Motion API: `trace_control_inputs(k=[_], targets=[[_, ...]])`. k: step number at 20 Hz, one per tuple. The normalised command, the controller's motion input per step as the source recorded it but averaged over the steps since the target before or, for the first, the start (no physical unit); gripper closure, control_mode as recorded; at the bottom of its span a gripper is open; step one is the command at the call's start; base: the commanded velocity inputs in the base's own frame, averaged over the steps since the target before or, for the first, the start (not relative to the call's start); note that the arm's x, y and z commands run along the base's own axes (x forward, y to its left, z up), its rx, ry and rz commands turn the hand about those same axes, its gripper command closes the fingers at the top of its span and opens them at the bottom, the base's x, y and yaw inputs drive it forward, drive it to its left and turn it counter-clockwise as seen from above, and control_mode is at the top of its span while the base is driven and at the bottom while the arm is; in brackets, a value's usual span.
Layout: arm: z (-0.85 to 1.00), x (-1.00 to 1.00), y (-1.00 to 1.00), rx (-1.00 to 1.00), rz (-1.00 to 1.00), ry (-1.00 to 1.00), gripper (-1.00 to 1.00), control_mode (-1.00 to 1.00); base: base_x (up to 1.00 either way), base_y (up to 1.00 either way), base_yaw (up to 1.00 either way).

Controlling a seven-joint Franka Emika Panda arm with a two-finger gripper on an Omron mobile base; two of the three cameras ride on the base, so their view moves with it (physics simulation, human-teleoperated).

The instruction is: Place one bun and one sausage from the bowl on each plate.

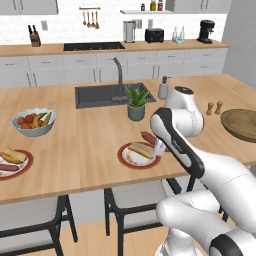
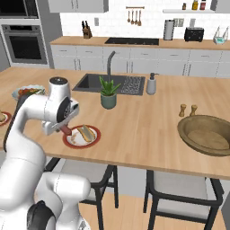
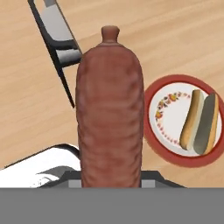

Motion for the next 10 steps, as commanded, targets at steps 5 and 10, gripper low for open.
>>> trace_control_inputs(k=[5,10], targets=[[-0.65,0.14,0.01,0.0,0.04,-0.16,1.0,-1.0,0.0,0.0,0.0],[-0.46,0.46,0.05,0.0,0.0,-0.02,1.0,-1.0,0.0,0.0,0.0]])
